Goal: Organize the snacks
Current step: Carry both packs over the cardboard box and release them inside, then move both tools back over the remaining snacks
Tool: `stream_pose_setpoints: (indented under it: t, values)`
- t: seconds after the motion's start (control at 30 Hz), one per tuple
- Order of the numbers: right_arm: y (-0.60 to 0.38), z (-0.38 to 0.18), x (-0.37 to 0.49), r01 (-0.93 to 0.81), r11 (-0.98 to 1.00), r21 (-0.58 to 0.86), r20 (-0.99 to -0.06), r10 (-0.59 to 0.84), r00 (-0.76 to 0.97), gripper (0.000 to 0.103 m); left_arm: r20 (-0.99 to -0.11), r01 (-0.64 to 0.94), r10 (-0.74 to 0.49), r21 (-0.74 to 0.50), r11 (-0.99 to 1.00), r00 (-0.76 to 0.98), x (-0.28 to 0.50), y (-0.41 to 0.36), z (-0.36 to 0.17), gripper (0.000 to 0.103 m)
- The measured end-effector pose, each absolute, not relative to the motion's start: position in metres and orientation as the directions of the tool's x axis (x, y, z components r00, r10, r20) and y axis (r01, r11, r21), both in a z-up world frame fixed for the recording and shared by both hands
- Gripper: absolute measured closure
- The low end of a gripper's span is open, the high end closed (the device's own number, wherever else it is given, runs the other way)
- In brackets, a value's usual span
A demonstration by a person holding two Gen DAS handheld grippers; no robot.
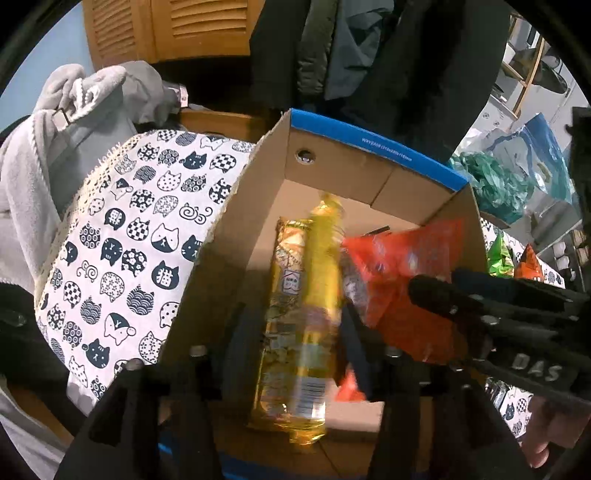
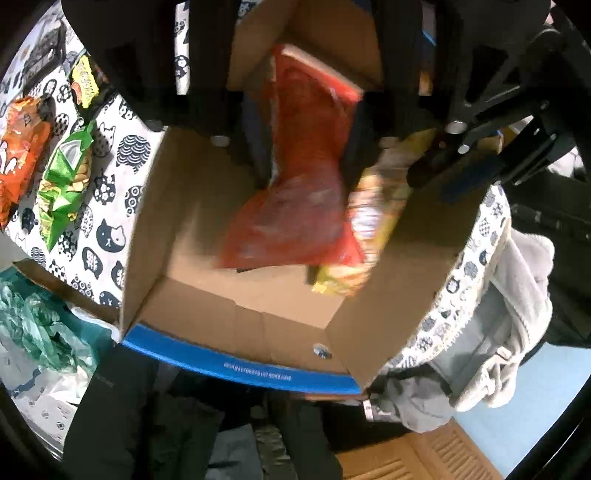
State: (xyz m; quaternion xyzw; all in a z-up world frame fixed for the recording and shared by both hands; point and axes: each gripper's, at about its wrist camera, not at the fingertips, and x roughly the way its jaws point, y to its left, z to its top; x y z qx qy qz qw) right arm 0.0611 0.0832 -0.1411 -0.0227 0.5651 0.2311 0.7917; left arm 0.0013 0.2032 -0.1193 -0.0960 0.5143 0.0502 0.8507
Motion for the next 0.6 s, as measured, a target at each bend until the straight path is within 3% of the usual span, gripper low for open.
stream_pose_setpoints:
  t: [0.1, 0.23, 0.47, 0.6]
  values:
    - [0.077, -0.128, 0.06, -0.391, 0.892, 0.229, -0.893, 0.352, 0.281, 0.033, -0.877, -0.168, -0.015, -0.108, 0.98, 0.48, 0.0, 0.198, -0.112, 0.044]
    - [0.062, -0.108, 0.058, -0.369, 0.903, 0.221, -0.879, 0.348, 0.325, 0.025, -0.867, -0.145, -0.019, -0.105, 0.984, 0.498, -0.001, 0.187, -0.103, 0.037]
    - [0.013, -0.082, 0.051, -0.319, 0.931, 0.178, -0.874, 0.298, 0.383, 0.024, -0.835, -0.064, -0.062, -0.116, 0.991, 0.547, -0.004, 0.154, -0.077, 0.026]
    - [-0.02, -0.075, 0.044, -0.291, 0.944, 0.155, -0.88, 0.266, 0.395, 0.024, -0.824, -0.002, -0.086, -0.105, 0.994, 0.559, -0.006, 0.13, -0.069, 0.025]
